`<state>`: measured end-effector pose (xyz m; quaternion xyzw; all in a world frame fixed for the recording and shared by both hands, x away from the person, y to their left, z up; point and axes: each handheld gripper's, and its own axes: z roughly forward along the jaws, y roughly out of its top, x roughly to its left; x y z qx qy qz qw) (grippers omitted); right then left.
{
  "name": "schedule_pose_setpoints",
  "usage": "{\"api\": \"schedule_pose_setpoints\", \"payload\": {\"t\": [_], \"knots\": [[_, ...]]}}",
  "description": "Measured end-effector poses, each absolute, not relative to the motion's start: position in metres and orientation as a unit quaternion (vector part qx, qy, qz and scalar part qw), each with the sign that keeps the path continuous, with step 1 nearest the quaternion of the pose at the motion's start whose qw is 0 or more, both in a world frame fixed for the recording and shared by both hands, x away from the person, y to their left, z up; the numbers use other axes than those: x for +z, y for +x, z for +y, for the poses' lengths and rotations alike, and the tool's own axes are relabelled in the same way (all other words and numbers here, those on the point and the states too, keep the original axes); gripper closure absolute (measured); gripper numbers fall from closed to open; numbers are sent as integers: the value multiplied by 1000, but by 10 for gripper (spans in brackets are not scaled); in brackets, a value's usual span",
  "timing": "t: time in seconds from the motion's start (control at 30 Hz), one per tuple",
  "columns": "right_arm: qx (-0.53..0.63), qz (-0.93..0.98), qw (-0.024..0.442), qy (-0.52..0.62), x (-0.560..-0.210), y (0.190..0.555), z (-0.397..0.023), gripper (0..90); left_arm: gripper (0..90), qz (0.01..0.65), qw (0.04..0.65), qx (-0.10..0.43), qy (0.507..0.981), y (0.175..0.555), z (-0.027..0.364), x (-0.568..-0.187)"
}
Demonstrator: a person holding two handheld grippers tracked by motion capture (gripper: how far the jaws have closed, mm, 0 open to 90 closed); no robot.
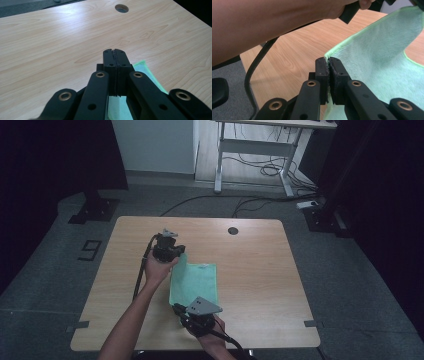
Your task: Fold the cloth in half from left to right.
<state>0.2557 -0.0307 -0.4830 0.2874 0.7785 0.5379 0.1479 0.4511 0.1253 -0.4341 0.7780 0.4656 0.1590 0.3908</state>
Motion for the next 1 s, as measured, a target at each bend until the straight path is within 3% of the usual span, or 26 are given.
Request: {"api": "schedule_pose_setpoints", "payload": {"t": [1.0], "knots": [[507, 778, 139, 343, -517, 255, -74, 848, 894, 460, 363, 140, 798, 473, 74, -477]]}}
